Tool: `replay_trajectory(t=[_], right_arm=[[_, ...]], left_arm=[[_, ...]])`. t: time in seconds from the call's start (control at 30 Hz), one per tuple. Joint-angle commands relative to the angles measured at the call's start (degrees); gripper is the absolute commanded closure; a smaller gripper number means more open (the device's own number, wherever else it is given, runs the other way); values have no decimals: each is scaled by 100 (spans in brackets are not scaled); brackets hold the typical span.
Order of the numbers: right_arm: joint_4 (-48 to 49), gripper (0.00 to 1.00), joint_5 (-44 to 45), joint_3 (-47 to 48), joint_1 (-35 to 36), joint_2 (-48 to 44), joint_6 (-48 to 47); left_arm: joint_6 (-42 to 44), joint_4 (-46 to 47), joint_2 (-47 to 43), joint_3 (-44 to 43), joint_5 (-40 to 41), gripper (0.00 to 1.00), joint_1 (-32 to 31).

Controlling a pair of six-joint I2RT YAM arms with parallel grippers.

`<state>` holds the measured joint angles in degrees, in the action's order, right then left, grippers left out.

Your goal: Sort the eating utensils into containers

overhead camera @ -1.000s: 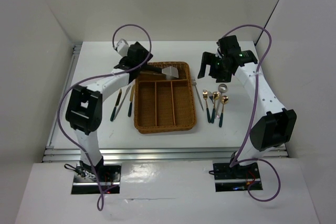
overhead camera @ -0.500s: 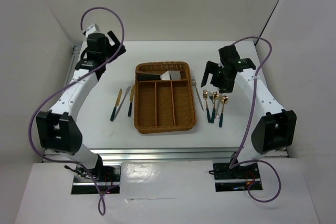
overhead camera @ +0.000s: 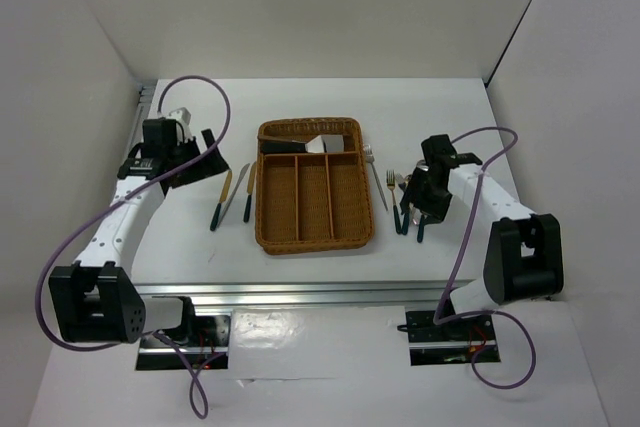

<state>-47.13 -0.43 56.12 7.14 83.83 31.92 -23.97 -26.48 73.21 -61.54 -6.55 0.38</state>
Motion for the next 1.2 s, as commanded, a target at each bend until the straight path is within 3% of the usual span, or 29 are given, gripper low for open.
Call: replay_trajectory(t=[0.0,0.2,0.37,0.6,0.8,0.93,1.07,1.1,1.17], right_arm=[[503,33,314,-48,-2,-34,95],[442,42,631,-188,-309,19,87],[723,42,280,-470,-432,-165,-73],[908,46,-150,-892,-432,379,139],[776,49,104,-813,-432,520,332],[723,57,104,-813,-432,739,385],[776,78,104,-813,-432,933,437],[715,95,174,-761,-432,933,438],[575,100,253,-673,-432,933,499]], left_arm=[[217,-86,-299,185,-602,0,102],[270,-33,-378,300,-944,0,155],[270,73,-325,353,-1174,0,208],[375,73,-219,300,-1226,0,208],[375,125,-167,300,-1279,0,208],[375,178,-167,353,-1332,0,261],[375,178,-105,353,-1384,0,261],[375,178,-105,353,-1437,0,261],[375,178,-105,353,-1437,0,261]])
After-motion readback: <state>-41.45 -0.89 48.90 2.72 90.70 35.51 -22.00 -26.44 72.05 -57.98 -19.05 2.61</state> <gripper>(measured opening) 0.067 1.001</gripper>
